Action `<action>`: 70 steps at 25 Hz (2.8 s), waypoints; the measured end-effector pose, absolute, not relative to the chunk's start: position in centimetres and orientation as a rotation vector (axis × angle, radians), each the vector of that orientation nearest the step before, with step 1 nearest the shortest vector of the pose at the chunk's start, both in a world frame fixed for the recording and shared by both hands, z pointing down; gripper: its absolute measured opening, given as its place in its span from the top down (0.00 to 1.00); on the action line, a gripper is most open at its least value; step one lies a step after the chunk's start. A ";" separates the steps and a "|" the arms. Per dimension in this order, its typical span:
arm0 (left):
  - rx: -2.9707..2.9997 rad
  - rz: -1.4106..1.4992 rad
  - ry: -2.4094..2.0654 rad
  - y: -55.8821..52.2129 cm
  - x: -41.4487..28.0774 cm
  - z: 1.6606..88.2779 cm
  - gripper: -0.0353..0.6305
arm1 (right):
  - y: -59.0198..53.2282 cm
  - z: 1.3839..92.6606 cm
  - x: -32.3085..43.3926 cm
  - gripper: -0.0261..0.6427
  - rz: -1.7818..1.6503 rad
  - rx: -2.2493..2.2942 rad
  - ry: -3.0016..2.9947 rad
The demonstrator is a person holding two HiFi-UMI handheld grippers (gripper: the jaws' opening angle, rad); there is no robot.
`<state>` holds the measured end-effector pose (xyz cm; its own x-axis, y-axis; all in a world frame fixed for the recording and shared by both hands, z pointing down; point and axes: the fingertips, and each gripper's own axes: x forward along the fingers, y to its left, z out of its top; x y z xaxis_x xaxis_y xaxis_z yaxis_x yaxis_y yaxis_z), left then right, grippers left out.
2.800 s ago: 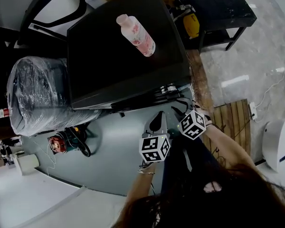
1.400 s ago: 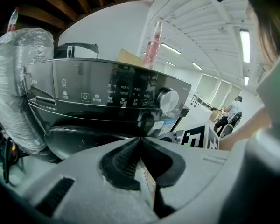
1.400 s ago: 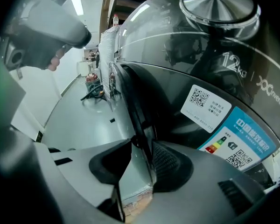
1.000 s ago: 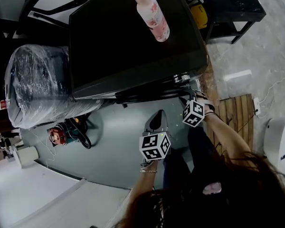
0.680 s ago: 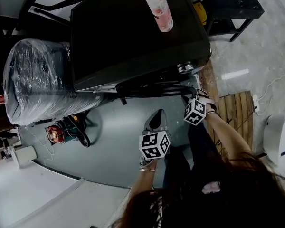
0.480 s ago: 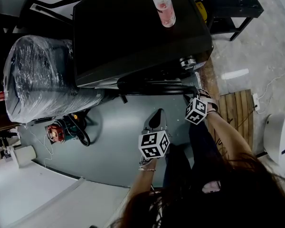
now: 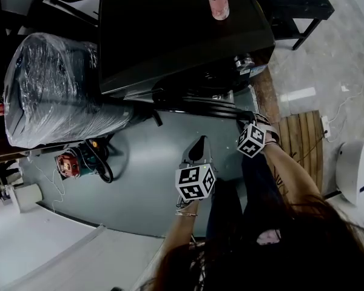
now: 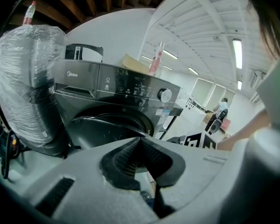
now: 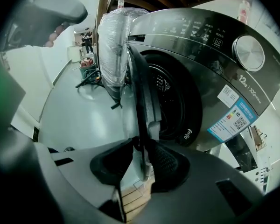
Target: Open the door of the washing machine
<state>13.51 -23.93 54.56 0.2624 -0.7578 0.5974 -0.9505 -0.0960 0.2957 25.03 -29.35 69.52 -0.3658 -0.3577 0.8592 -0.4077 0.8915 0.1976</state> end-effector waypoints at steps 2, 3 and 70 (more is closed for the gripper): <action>1.915 0.393 -1.537 -22.9 13.2 54.5 0.93 | -28.5 69.6 24.9 0.81 0.070 0.574 -1.975; 1.923 0.396 -1.533 -22.4 13.1 54.6 0.93 | -28.1 69.7 24.8 0.81 0.075 0.583 -1.969; 1.829 0.321 -1.581 -1.8 -0.1 57.8 0.93 | -5.7 70.8 12.9 0.84 0.313 0.882 -1.942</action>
<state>-0.08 -1.76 57.77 0.2283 -0.7720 0.5932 -0.9423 -0.0218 0.3342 12.87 -5.65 70.77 -0.2927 -0.4511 0.8431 -0.6931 0.7075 0.1379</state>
